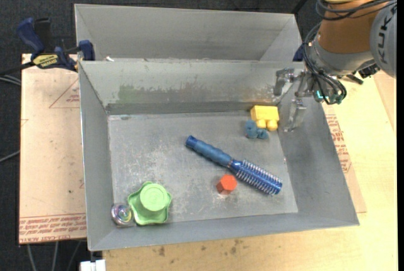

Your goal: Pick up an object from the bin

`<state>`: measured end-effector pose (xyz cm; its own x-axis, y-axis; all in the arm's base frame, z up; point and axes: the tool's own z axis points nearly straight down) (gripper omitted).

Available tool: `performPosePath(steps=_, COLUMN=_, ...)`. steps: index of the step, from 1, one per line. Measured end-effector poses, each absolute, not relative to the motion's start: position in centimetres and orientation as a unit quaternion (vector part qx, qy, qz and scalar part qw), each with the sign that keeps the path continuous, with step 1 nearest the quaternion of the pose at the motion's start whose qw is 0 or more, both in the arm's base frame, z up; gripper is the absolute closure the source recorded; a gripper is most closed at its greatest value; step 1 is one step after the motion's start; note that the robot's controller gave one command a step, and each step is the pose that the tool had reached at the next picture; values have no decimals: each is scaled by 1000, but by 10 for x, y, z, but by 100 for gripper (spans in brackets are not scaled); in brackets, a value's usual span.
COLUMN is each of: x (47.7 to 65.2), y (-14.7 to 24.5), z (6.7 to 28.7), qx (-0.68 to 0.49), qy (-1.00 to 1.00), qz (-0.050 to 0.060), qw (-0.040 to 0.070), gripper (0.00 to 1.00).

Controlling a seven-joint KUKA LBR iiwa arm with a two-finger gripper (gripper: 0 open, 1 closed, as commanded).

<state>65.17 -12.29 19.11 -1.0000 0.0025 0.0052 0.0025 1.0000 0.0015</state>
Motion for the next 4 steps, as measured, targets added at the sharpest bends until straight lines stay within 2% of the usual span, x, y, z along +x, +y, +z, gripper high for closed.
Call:
performPosePath(steps=1, x=614, y=-67, z=75, qx=-16, qy=-1000, qz=-2, qw=2, gripper=0)
performPosePath(steps=2, x=548, y=-62, z=73, qx=160, qy=-987, qz=-1, qw=1, gripper=0)
performPosePath(steps=3, x=487, y=-3, z=84, qx=27, qy=-1000, qz=-2, qw=-1, gripper=0)
performPosePath(steps=4, x=504, y=49, z=89, qx=25, qy=-1000, qz=-2, qw=-2, gripper=0)
